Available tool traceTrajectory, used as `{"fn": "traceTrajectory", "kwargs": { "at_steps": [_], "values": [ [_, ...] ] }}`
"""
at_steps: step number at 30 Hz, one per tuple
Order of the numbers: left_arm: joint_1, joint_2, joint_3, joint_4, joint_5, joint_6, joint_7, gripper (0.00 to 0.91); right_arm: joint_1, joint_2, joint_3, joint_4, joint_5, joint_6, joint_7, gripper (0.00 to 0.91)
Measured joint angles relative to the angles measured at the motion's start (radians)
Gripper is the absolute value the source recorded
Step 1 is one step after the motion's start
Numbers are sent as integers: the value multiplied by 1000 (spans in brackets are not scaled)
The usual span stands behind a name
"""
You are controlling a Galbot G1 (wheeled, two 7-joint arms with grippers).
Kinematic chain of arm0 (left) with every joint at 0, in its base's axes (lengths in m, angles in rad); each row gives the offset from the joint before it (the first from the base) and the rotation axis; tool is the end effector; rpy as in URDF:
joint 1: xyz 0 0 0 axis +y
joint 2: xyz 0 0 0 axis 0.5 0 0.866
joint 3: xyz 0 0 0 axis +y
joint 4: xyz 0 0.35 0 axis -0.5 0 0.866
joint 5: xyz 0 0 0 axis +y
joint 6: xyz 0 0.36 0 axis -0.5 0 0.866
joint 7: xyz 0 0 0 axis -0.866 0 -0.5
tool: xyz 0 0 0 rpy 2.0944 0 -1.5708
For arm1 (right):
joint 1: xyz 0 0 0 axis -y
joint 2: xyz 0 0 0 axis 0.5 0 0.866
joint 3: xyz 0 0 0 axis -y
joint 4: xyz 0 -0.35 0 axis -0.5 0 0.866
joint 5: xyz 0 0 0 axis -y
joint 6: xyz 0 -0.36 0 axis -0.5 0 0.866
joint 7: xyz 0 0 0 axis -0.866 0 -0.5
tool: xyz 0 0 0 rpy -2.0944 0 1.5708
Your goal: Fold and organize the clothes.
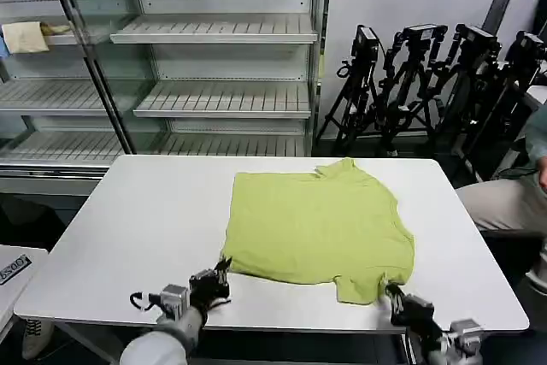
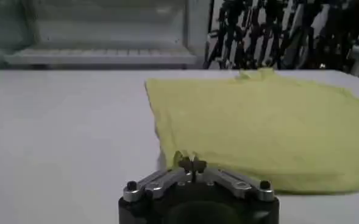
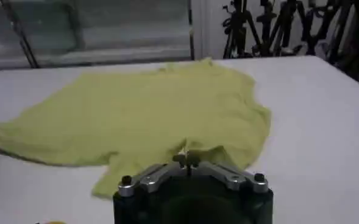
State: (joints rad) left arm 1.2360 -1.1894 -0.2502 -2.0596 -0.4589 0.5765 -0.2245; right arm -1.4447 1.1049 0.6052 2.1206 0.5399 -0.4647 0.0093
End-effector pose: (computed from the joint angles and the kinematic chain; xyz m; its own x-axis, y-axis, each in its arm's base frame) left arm 0.2631 -0.0123 -0.2538 -0.8857 0.2344 0.4008 0.2314 0.9712 -0.0567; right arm 0.2304 -0.0951 -0.2414 -0.9259 -0.1885 0.3273 -0.1746 0.9820 0.0714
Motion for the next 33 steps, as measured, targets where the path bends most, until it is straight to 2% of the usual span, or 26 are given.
{"fn": "traceTrajectory", "kwargs": {
  "at_steps": [11,22,24,25,26,33],
  "values": [
    [-186,-28,22,155,-24,-6,19,10,256,26,-94,-200,-42,7,1,0],
    [-279,-28,43,266,-32,-18,41,10,397,54,-137,-336,-73,18,-6,0],
    [-291,-28,44,280,-33,-18,44,50,414,57,-143,-354,-76,18,-9,0],
    [-296,-28,44,285,-33,-18,45,907,422,59,-147,-363,-78,18,-9,252],
    [-301,-28,45,292,-34,-18,46,907,430,61,-150,-371,-81,16,-9,907],
    [-308,-28,52,313,-12,-12,48,907,458,76,-157,-409,-90,18,-14,907]
  ]
}}
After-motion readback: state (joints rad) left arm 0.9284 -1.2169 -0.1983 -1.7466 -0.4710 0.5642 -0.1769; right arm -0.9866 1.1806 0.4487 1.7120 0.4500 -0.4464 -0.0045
